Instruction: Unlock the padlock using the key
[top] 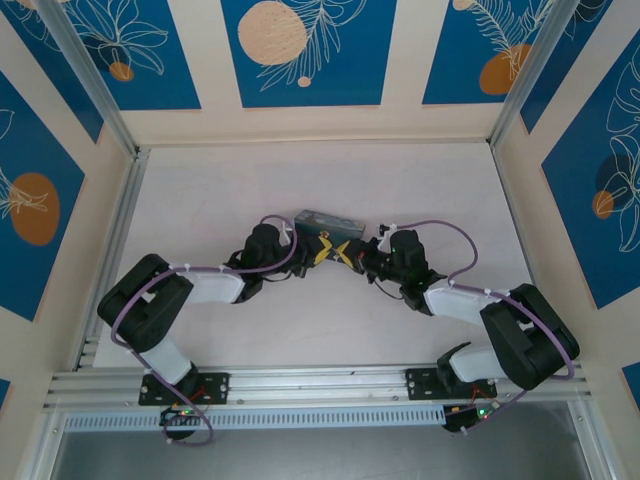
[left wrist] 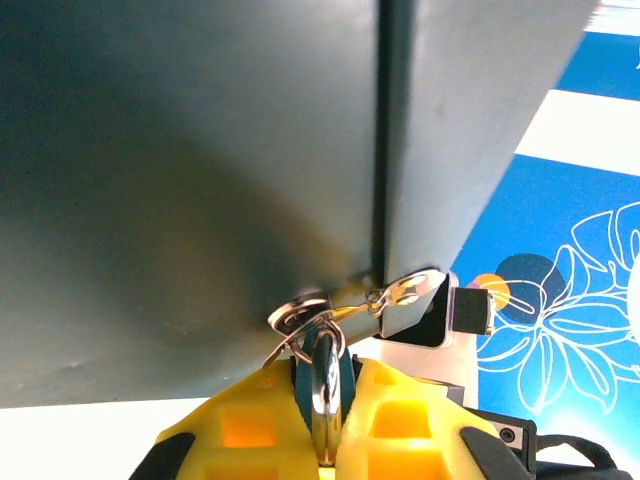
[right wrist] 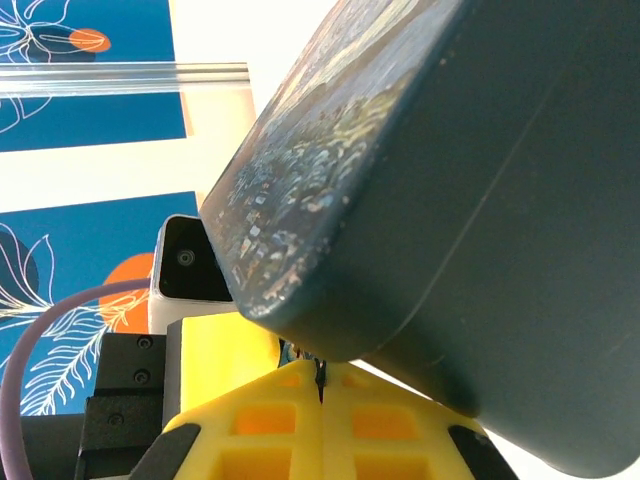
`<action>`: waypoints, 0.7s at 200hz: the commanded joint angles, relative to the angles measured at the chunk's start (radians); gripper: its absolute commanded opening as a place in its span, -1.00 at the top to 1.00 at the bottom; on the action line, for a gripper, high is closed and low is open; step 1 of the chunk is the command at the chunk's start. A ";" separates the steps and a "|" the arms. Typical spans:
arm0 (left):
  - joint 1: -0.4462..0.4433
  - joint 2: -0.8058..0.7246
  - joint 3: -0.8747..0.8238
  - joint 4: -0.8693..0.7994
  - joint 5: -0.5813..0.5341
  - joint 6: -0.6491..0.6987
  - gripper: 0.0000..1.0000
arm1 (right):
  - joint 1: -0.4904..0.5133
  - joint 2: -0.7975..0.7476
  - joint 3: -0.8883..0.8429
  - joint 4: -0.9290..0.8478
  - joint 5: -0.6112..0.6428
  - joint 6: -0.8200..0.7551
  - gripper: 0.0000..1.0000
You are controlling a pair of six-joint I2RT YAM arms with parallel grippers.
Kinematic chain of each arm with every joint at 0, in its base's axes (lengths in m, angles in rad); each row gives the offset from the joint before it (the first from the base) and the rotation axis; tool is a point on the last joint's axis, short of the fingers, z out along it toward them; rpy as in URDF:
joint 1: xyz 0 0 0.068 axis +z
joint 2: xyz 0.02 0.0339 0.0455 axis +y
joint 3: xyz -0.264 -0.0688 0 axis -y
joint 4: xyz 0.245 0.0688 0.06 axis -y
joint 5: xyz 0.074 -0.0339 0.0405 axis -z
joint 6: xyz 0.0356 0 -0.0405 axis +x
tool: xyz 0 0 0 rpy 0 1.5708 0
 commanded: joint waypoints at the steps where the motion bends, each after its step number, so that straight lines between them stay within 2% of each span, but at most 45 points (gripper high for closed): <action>1: -0.023 -0.026 -0.010 0.013 0.062 0.014 1.00 | -0.027 -0.016 0.003 -0.026 0.009 -0.054 1.00; 52: -0.024 -0.017 -0.008 0.016 0.059 0.013 1.00 | -0.019 0.005 -0.006 0.041 -0.017 0.023 1.00; 140: -0.027 -0.015 -0.004 0.022 0.058 0.010 1.00 | 0.040 0.070 0.000 0.112 0.011 0.086 1.00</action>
